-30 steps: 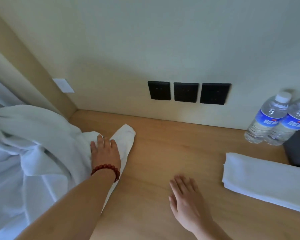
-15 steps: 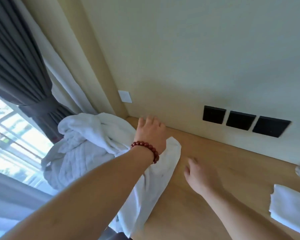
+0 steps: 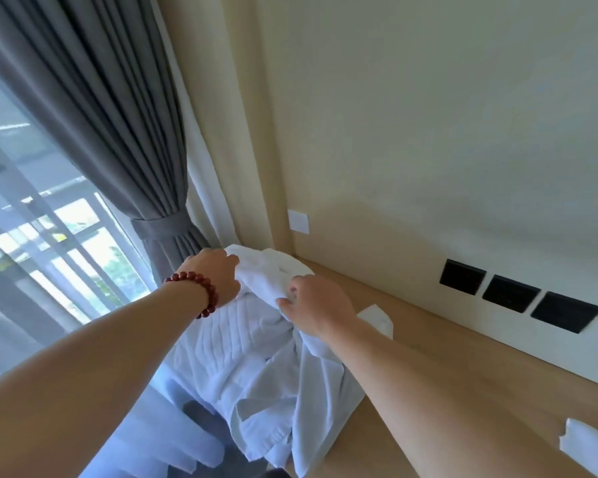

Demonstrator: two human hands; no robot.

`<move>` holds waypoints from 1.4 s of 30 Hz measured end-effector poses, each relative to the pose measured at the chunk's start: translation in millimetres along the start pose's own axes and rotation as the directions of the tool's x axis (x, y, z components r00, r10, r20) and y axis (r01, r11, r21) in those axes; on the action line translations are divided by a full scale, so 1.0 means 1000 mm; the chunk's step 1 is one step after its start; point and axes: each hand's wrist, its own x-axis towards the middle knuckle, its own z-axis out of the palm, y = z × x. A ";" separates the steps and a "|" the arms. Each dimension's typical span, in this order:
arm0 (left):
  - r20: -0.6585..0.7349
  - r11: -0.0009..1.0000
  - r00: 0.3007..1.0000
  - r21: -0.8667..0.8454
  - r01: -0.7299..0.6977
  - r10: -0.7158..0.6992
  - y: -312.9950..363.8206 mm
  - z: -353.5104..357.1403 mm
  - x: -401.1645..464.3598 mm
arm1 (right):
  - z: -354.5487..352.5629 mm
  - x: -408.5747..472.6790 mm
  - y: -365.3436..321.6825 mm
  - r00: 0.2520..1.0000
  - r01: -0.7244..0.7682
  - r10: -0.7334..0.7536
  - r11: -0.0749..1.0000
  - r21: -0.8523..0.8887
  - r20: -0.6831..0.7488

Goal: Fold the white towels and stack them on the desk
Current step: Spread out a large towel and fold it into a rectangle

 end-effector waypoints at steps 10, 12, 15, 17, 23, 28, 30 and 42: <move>-0.224 0.996 0.971 -0.001 -0.090 0.088 -0.034 0.045 -0.018 | 0.048 0.013 -0.016 0.996 -0.043 0.025 0.971 -0.235 -0.081; -0.254 0.989 0.956 0.046 -0.138 0.145 -0.031 0.050 -0.016 | 0.041 0.019 -0.014 0.993 -0.102 0.091 0.979 -0.176 -0.069; -0.276 0.979 0.939 0.074 -0.191 0.204 -0.021 0.049 -0.008 | 0.024 0.027 -0.014 0.995 -0.100 0.100 0.989 -0.111 -0.010; -0.273 0.975 0.936 0.076 -0.210 0.223 -0.013 0.043 -0.004 | 0.007 0.031 -0.016 0.998 -0.066 0.067 0.996 -0.061 0.008; -0.314 0.941 0.887 0.091 -0.327 0.339 0.018 0.012 0.007 | -0.052 0.030 -0.018 1.000 0.015 -0.015 1.000 0.024 -0.013; -0.335 0.933 0.895 -0.100 -0.345 0.295 0.050 -0.036 0.008 | -0.100 0.018 -0.009 0.993 0.038 -0.034 0.999 0.027 -0.112; -0.265 0.931 0.927 -0.178 -0.320 0.267 0.063 -0.054 0.003 | -0.122 0.012 -0.001 0.990 0.025 -0.023 1.000 0.013 -0.138; -0.565 0.817 0.761 -0.244 -0.523 0.319 0.170 -0.109 -0.020 | -0.231 -0.053 0.049 0.913 -0.288 0.378 0.863 0.414 -0.153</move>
